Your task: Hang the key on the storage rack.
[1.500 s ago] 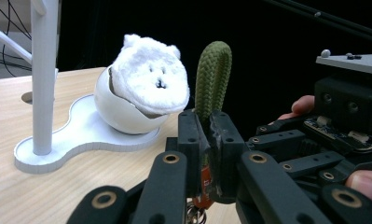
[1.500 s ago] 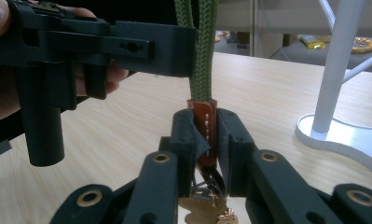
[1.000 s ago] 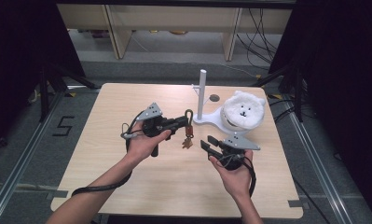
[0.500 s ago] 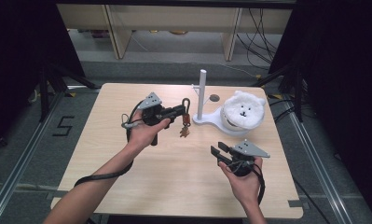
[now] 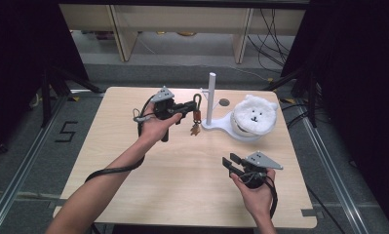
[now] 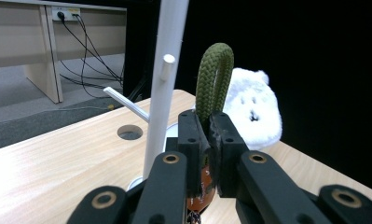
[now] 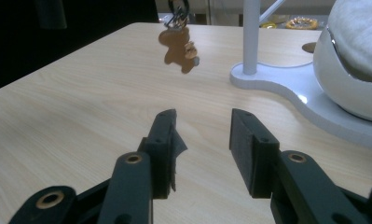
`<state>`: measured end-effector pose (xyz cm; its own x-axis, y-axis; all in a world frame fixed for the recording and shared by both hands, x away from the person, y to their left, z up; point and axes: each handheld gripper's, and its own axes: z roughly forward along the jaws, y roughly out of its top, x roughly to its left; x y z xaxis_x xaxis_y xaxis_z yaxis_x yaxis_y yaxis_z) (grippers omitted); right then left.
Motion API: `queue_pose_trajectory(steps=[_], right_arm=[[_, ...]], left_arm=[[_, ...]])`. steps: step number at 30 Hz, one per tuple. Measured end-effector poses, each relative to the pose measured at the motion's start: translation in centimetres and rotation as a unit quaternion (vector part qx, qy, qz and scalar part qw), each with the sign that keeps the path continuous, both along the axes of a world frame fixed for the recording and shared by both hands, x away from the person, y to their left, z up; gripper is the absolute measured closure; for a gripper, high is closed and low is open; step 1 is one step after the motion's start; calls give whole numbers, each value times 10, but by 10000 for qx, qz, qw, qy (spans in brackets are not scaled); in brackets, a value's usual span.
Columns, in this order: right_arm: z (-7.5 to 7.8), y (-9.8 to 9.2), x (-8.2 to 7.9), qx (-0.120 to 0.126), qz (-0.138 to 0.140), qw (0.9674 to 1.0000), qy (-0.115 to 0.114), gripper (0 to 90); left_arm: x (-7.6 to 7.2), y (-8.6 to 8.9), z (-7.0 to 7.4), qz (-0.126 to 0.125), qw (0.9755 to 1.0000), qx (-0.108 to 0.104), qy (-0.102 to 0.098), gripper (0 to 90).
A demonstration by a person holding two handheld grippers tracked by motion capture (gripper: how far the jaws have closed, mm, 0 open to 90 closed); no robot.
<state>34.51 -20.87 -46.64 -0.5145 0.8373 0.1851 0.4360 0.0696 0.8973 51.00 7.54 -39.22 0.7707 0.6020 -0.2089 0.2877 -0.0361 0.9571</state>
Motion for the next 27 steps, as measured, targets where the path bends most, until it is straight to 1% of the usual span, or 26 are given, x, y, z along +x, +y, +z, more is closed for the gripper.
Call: queue_pose_trajectory(steps=[1, 2, 3, 5, 8, 10, 12, 13, 14, 15, 16, 17, 18, 20, 22, 24, 25, 27], right_arm=[[-1, 0, 2, 50, 21, 10000, -76, 621], [-2, 1, 1, 96, 1, 9999, -32, 621], [-2, -2, 3, -60, 46, 9998, -163, 621], [-1, -3, 2, -54, 60, 9999, -132, 621], [-1, -2, 3, 34, 78, 9999, -95, 621], [0, -3, 2, 8, 44, 10000, -75, 621], [0, -1, 1, 72, -4, 10000, 9, 621], [0, -2, 2, 18, 19, 10000, -62, 621], [-1, -2, 3, 30, 60, 9999, -88, 621], [-2, -2, 2, 84, 36, 9999, -66, 621], [-2, -3, 3, -6, 52, 9999, -161, 621], [-2, -4, 4, -78, 65, 9998, -184, 621], [-2, -3, 4, -70, 58, 9998, -192, 621], [-2, -3, 3, -27, 55, 9999, -128, 621], [-3, -3, 4, -66, 48, 9998, -175, 621], [-3, -2, 3, 15, 36, 10000, -70, 621], [-3, -1, 3, 53, 69, 9999, -66, 621], [-3, -1, 4, 52, 69, 9999, -81, 621]], left_arm=[[3, -1, 1, -4, 10000, 1, 2, 838], [5, -2, 1, 4, 10000, 8, 9, 838], [7, -3, 2, 0, 10000, -9, 18, 838], [10, -6, 4, 6, 10000, 4, 37, 838], [15, -9, 5, 14, 10000, -17, 78, 838], [18, -10, 4, 27, 9999, -27, 120, 838], [21, -11, 3, 37, 9999, -30, 158, 838], [22, -12, 3, 43, 9998, -30, 171, 838], [24, -13, 2, 61, 9998, -40, 210, 838], [25, -13, 1, 77, 9997, -49, 239, 838], [26, -13, 1, 83, 9996, -49, 257, 838], [28, -13, 0, 86, 9995, -47, 289, 837], [29, -12, -1, 97, 9994, -65, 324, 837], [32, -12, -2, 114, 9991, -114, 379, 837], [33, -12, -2, 122, 9991, -117, 396, 838], [34, -13, -2, 132, 9989, -138, 418, 837], [34, -14, -2, 132, 9989, -149, 422, 837], [36, -15, -2, 143, 9988, -157, 449, 837]])
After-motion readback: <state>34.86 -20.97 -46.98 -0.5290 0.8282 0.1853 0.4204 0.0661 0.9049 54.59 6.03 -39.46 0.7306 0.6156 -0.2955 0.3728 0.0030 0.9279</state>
